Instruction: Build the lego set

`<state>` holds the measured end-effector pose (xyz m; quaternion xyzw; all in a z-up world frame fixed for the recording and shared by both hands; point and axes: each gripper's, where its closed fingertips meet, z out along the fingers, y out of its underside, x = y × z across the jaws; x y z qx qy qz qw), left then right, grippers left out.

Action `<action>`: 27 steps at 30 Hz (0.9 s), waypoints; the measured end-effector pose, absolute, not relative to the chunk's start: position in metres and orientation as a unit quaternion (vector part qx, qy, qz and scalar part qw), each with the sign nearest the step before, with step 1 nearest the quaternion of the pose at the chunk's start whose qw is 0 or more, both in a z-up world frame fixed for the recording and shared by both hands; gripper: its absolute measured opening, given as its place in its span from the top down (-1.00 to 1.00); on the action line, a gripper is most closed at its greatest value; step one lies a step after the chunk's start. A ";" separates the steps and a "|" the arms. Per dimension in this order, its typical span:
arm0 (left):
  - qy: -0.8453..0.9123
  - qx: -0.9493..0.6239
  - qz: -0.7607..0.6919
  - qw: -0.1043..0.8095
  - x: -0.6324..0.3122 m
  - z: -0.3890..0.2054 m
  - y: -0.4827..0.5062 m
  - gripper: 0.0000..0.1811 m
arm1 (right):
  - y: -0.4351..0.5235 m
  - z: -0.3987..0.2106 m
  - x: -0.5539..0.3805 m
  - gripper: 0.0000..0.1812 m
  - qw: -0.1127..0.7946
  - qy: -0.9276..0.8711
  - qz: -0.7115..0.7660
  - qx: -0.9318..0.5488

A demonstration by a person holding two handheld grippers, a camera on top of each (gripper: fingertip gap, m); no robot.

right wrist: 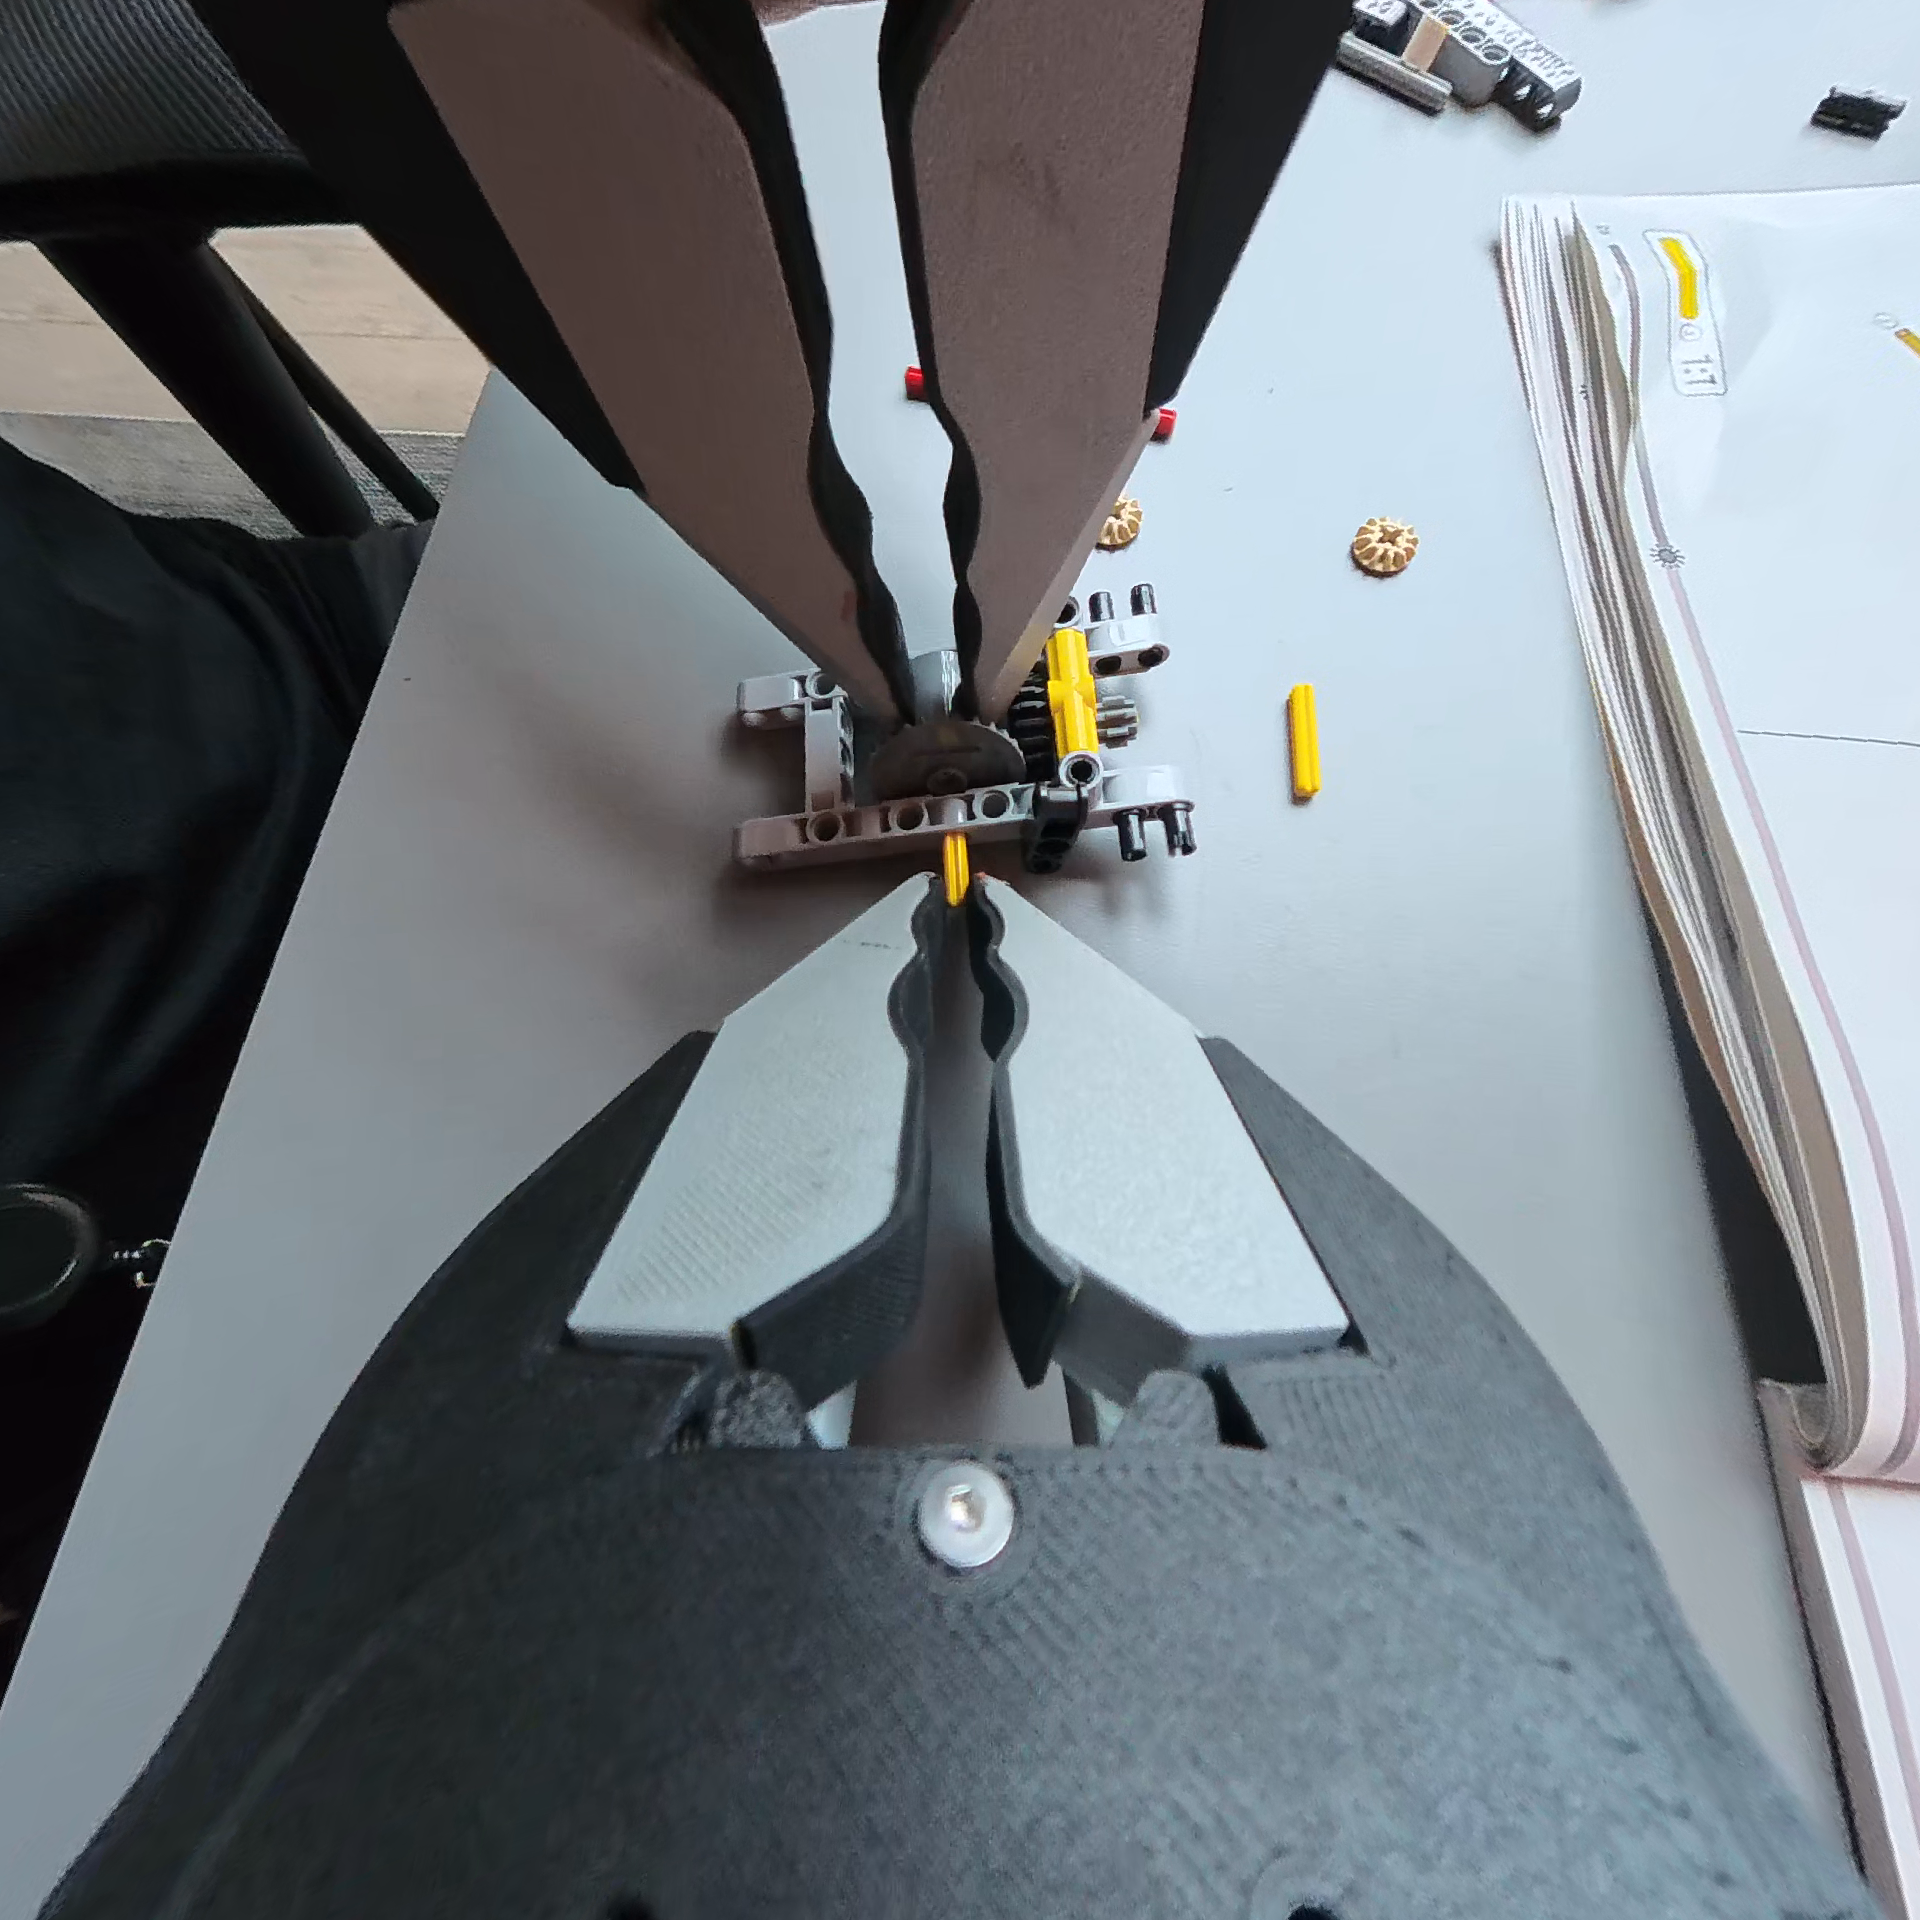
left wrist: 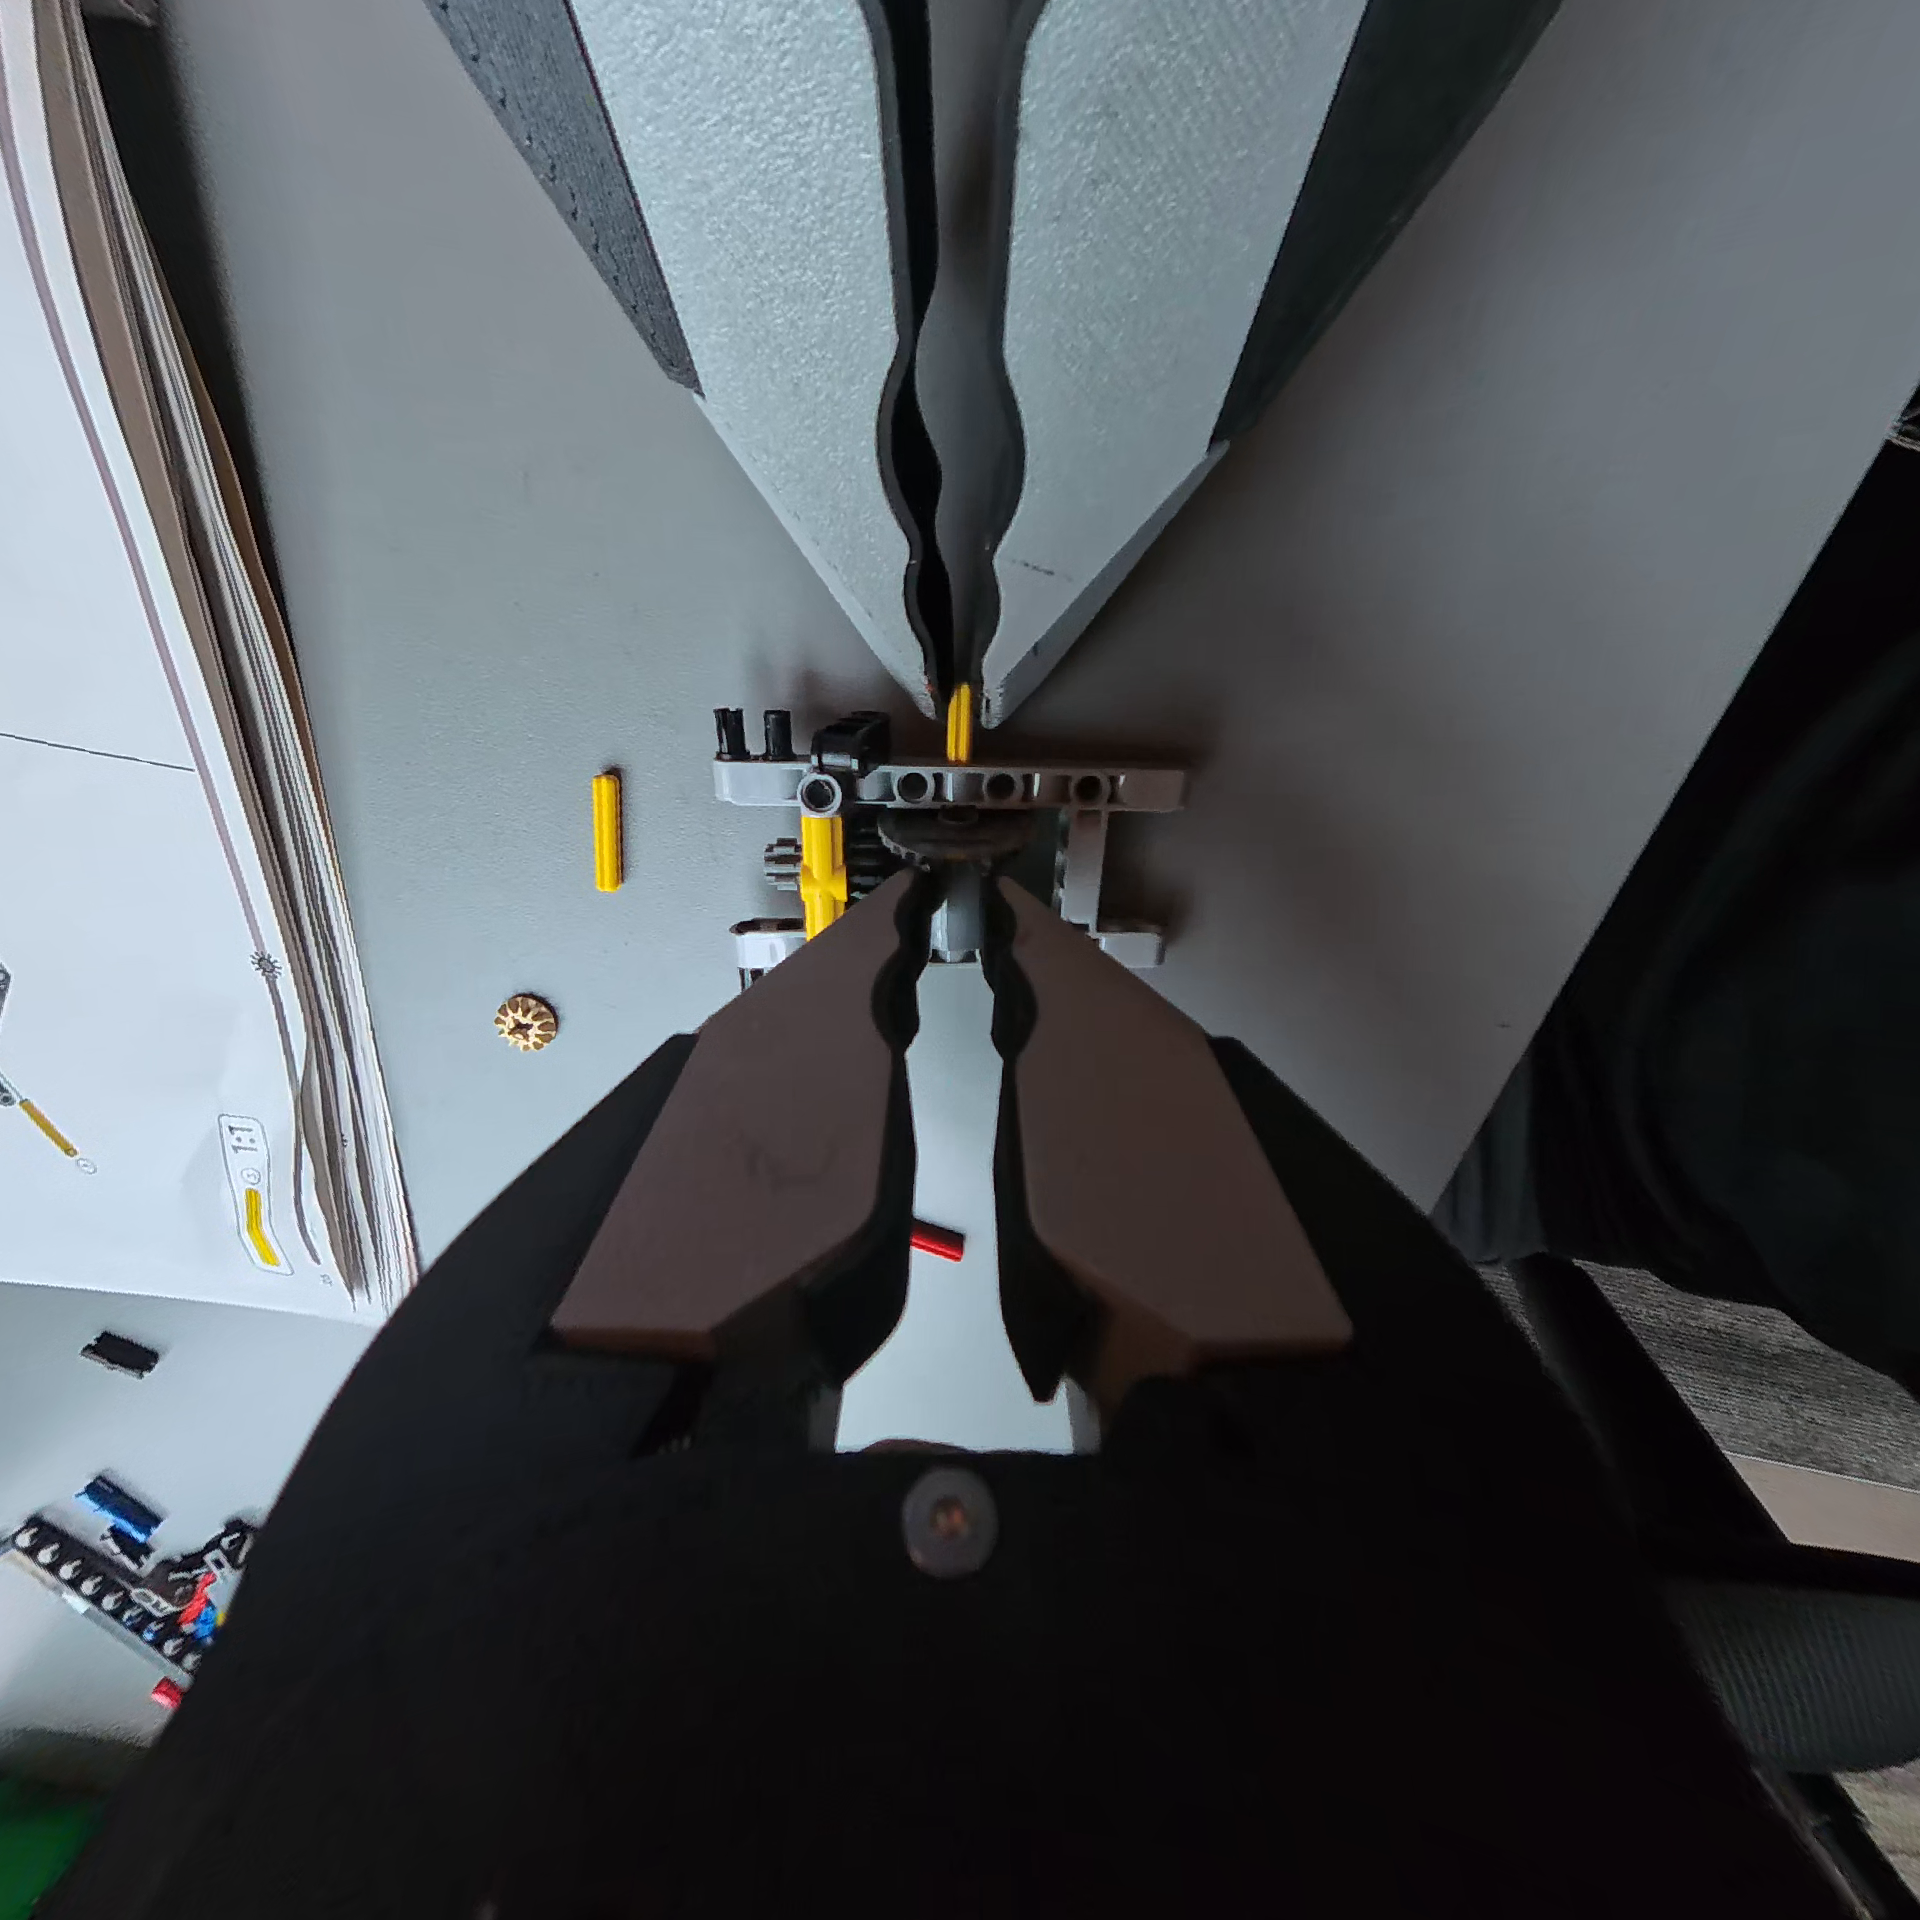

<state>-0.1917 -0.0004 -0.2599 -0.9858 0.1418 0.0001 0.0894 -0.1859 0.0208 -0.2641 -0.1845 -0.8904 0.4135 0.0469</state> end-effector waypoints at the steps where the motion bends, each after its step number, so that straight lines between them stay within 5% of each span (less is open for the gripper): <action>1: 0.141 -0.986 -0.001 0.090 -0.192 -0.260 -0.001 0.93 | 0.021 -0.264 -0.186 0.99 0.043 -0.890 0.414 -0.187; 18: 0.124 -0.989 -0.011 0.079 -0.194 -0.260 0.002 0.92 | 0.022 -0.259 -0.188 0.73 0.040 -0.877 0.432 -0.207; 27: 0.123 -0.989 -0.012 0.078 -0.195 -0.260 0.003 0.92 | 0.023 -0.238 -0.193 0.81 0.100 -0.856 0.469 -0.191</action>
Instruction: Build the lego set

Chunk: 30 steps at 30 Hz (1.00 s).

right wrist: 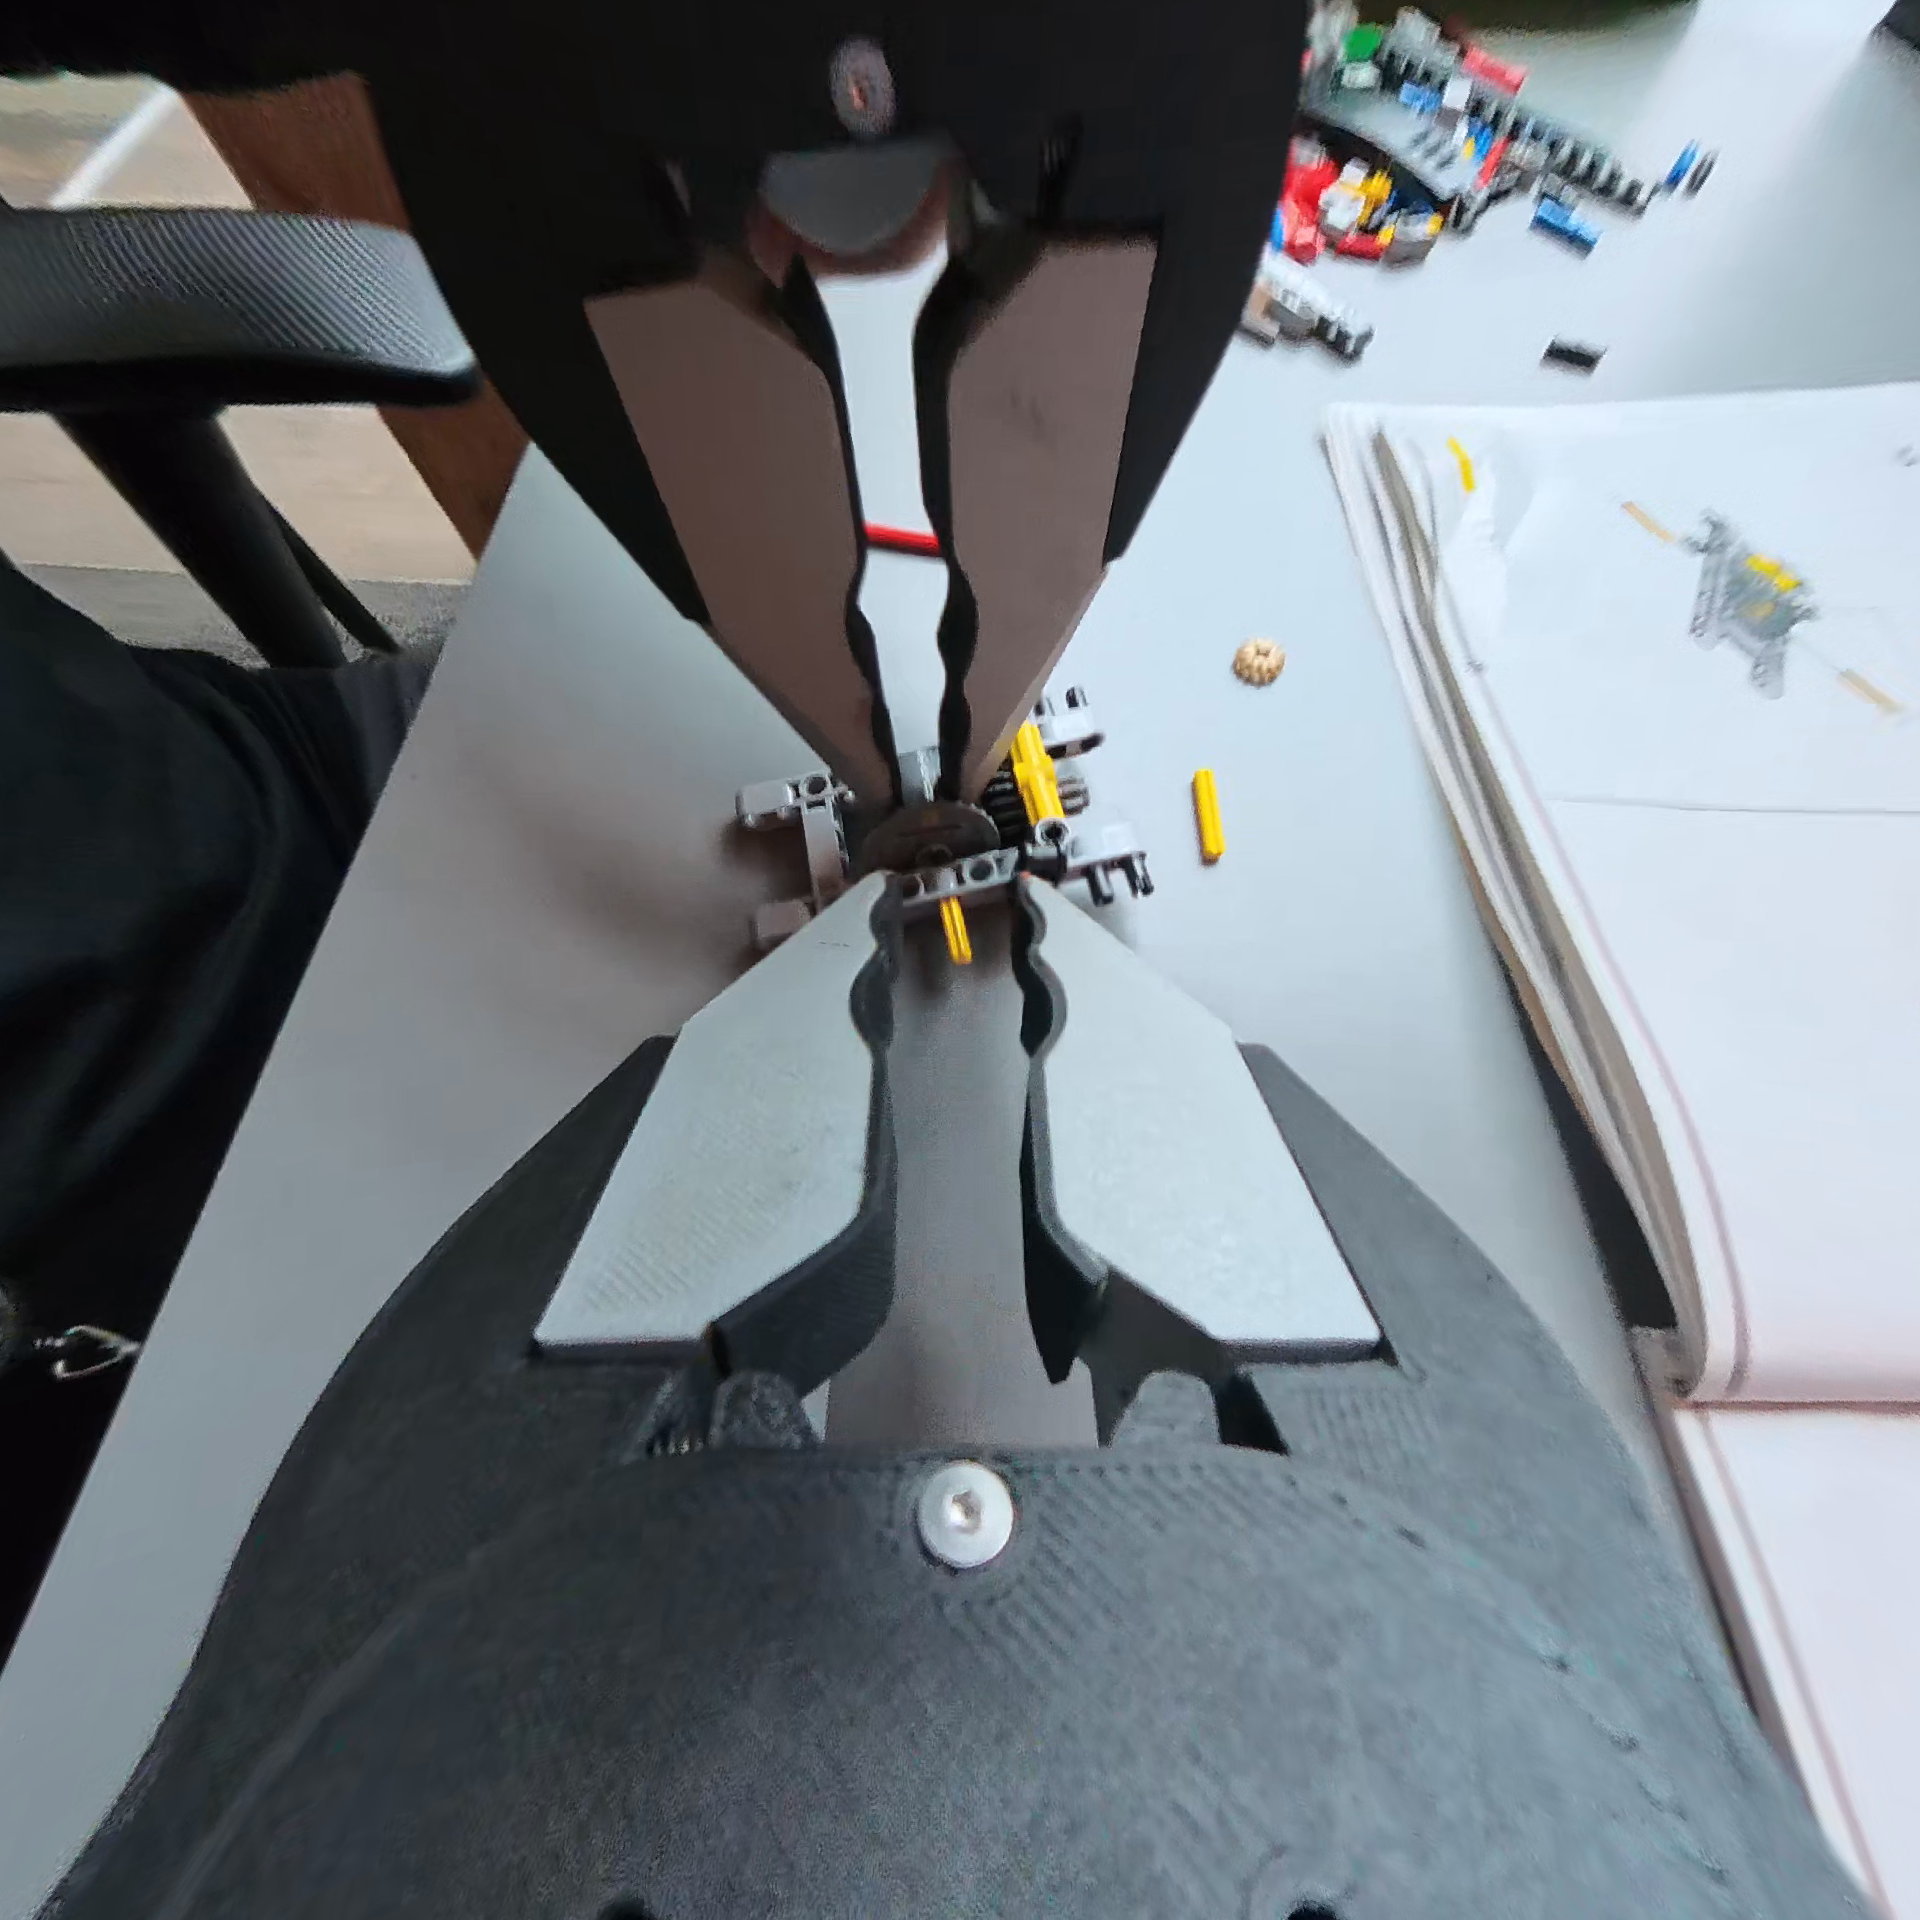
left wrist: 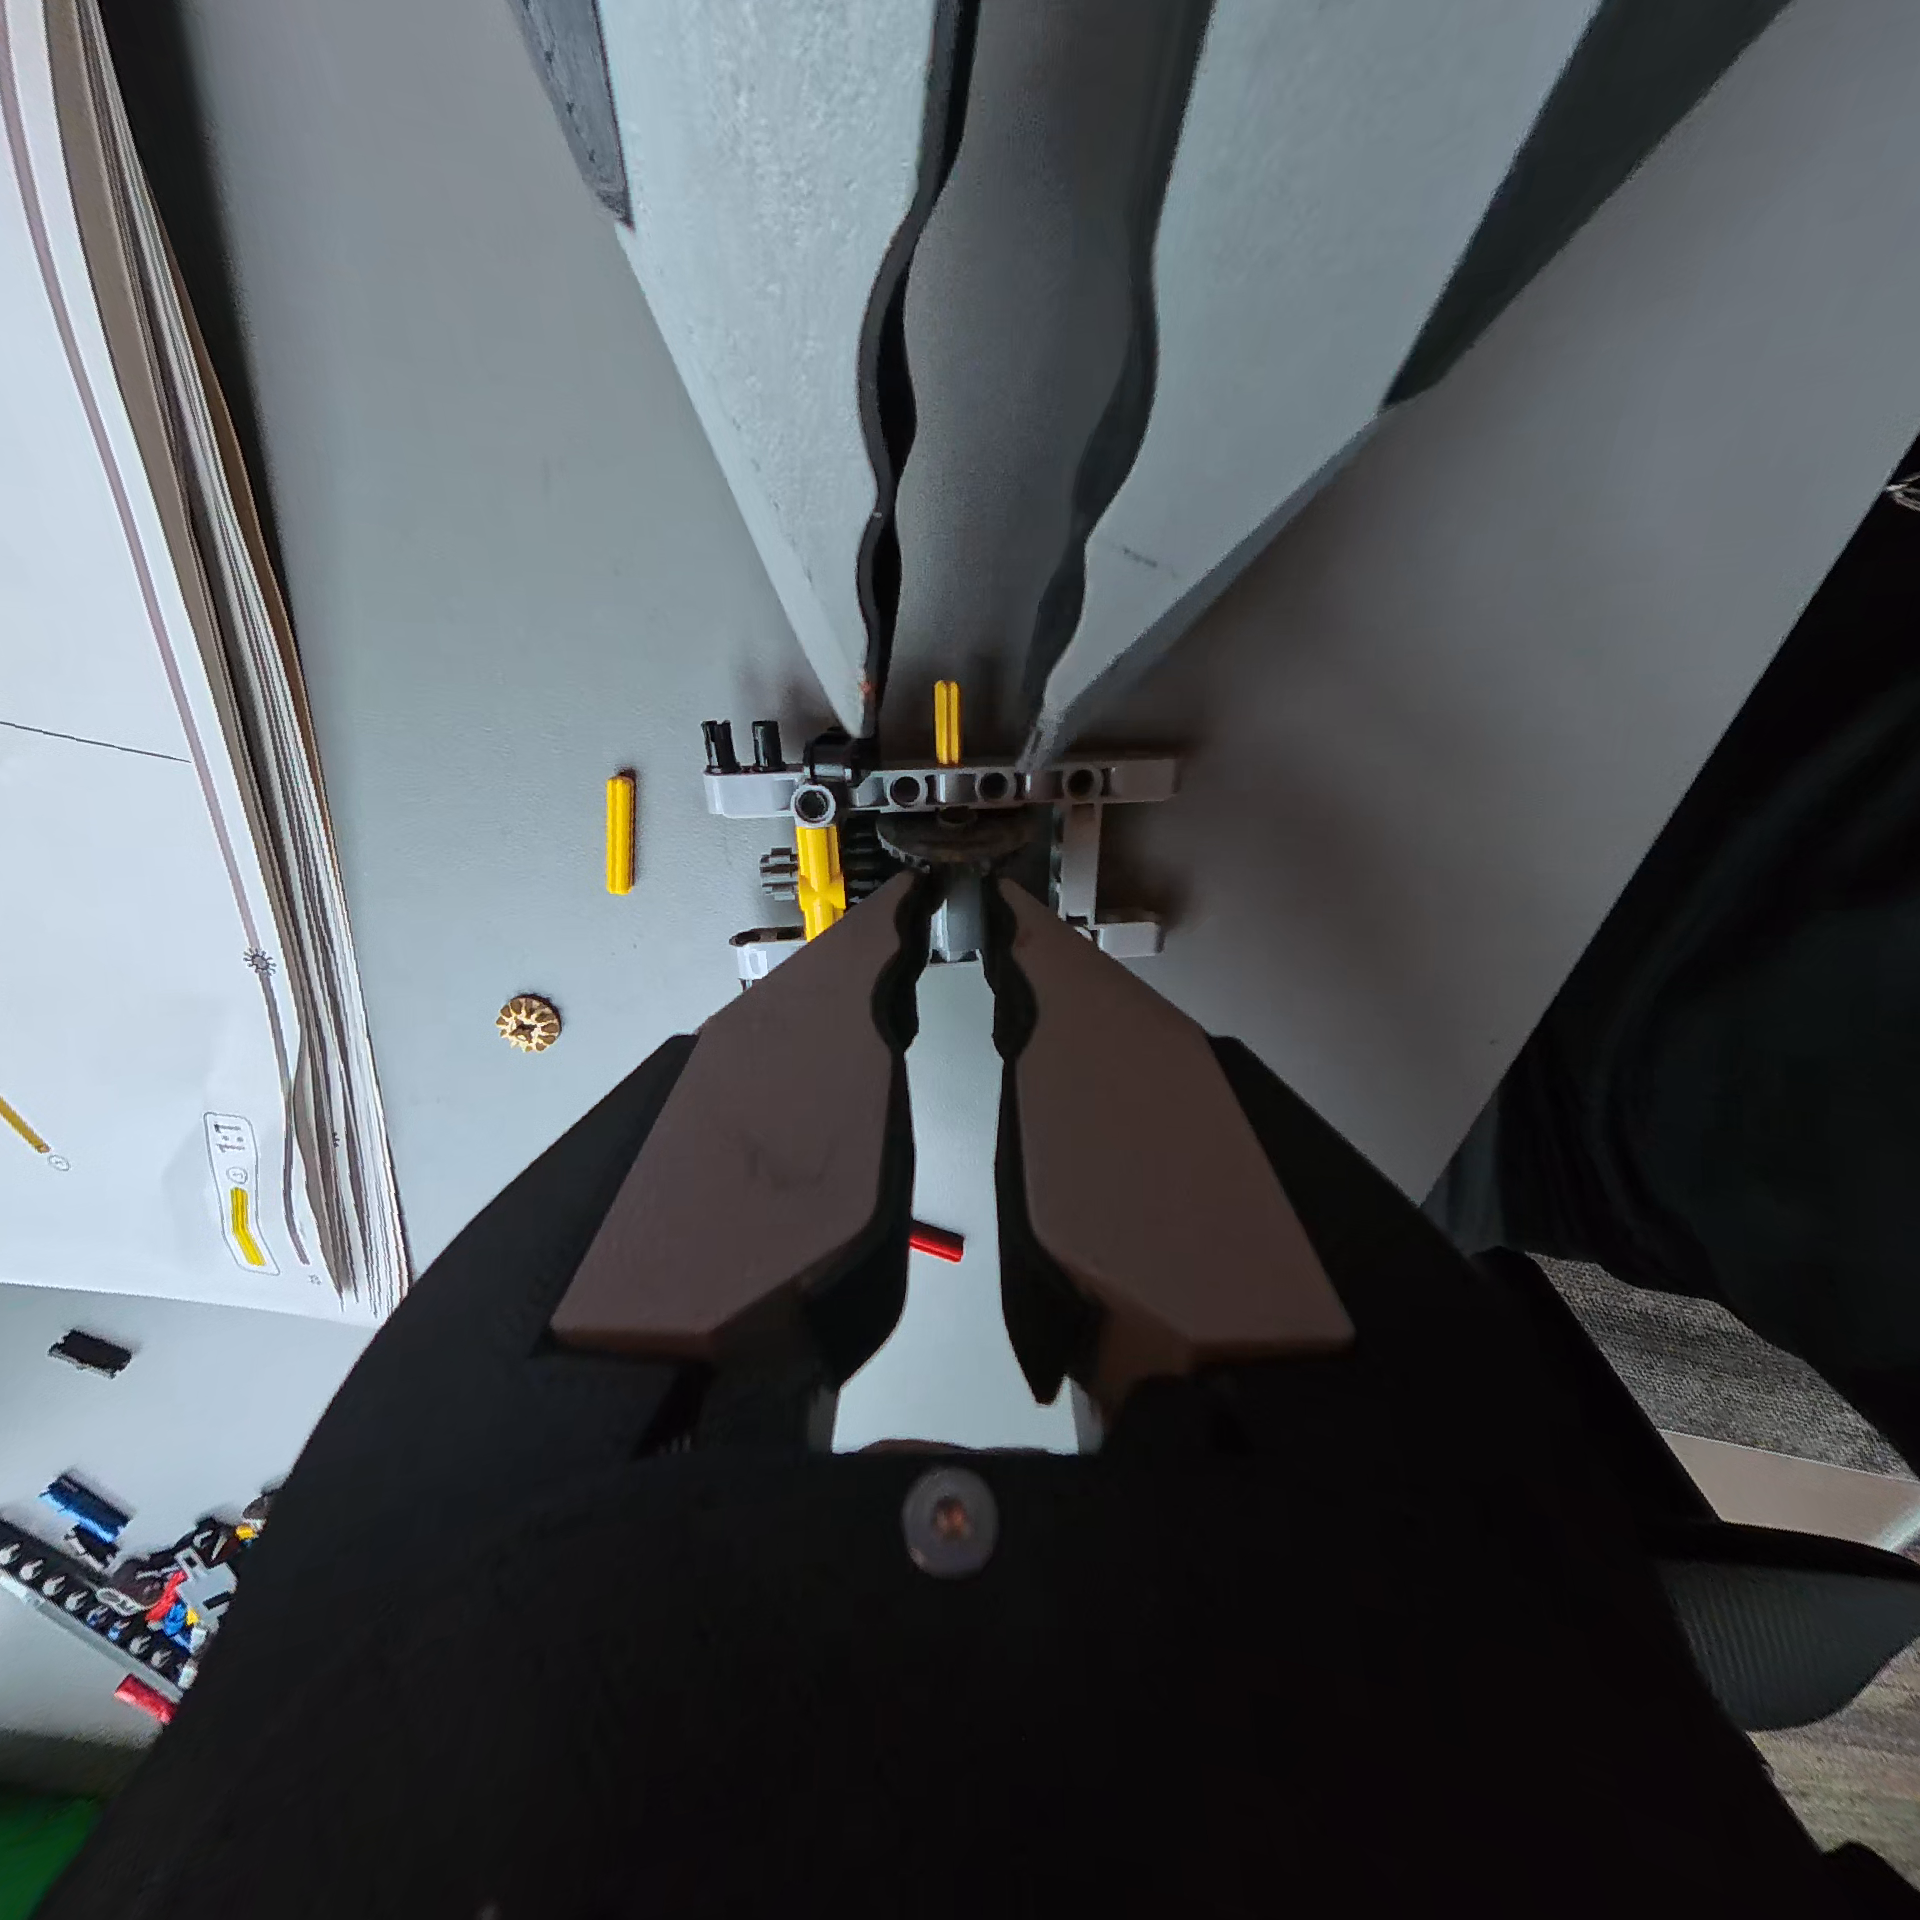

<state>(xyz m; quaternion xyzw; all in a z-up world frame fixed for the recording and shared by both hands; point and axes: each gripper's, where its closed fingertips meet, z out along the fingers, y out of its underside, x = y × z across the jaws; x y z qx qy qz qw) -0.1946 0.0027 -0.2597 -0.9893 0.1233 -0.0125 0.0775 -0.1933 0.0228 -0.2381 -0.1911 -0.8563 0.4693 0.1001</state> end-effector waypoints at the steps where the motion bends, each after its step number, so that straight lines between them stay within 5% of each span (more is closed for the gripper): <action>1: 0.122 -0.989 -0.013 0.079 -0.195 -0.260 0.003 0.93 | 0.020 -0.234 -0.193 0.81 0.104 -0.852 0.478 -0.186; 21: 0.120 -0.987 -0.005 0.106 -0.202 -0.260 0.004 0.92 | 0.004 -0.245 -0.199 0.96 0.112 -0.862 0.457 -0.190; 30: 0.110 -0.987 -0.021 0.116 -0.202 -0.260 0.005 0.92 | 0.004 -0.245 -0.204 0.82 0.172 -0.865 0.435 -0.183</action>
